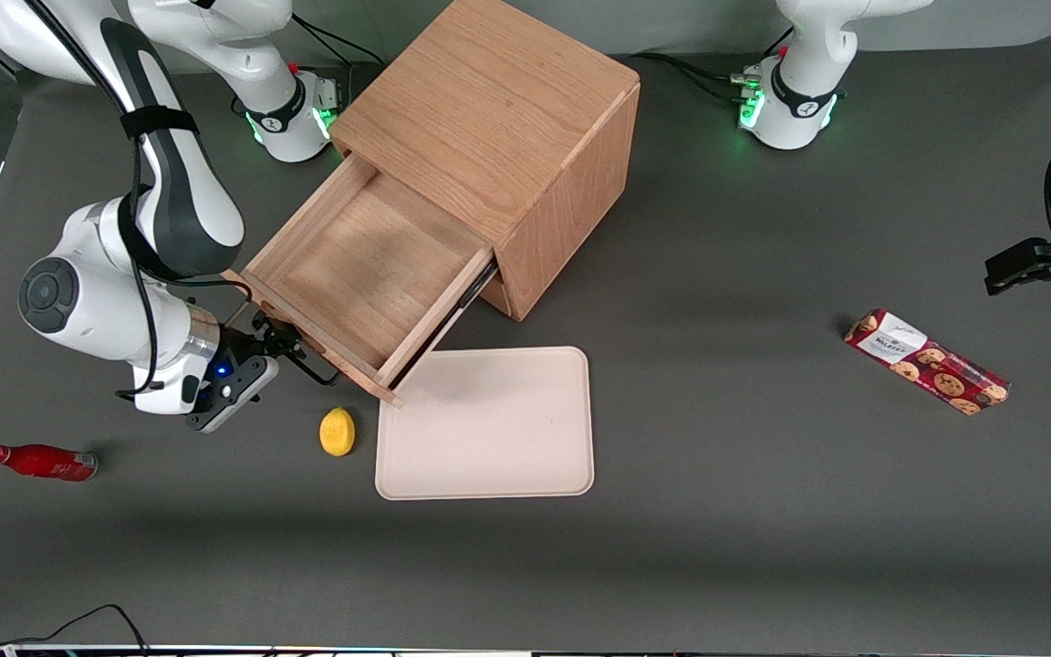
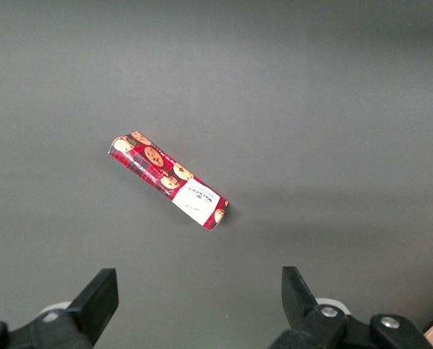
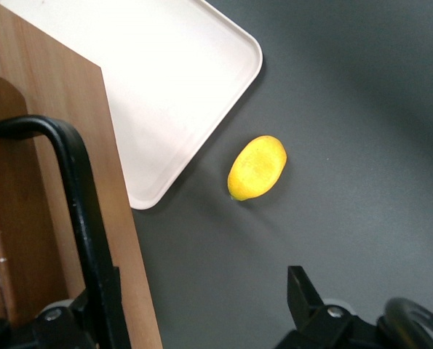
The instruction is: Open upper drawer
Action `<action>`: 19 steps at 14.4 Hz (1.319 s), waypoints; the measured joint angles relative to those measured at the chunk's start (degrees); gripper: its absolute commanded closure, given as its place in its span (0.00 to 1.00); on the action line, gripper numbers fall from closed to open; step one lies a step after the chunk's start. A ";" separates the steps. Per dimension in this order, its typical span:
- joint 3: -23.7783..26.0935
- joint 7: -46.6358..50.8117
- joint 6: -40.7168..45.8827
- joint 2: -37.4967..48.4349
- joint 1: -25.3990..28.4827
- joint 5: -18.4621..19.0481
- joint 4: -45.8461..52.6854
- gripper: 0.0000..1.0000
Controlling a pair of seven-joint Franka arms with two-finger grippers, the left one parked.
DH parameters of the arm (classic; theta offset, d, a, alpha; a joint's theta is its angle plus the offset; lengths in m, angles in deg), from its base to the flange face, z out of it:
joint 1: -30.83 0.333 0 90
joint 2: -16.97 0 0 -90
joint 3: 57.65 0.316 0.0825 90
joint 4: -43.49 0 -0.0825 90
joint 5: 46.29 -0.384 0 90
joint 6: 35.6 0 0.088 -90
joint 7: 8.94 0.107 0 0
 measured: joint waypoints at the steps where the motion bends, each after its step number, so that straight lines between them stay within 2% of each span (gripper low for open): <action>1: 0.00 0.00 0.00 -0.11 0.00 0.00 0.15 0.00; 14: -0.31 -0.08 2.14 2.27 -0.07 0.65 2.72 0.00; 19: -1.55 1.49 7.40 5.93 -0.36 0.90 6.29 0.00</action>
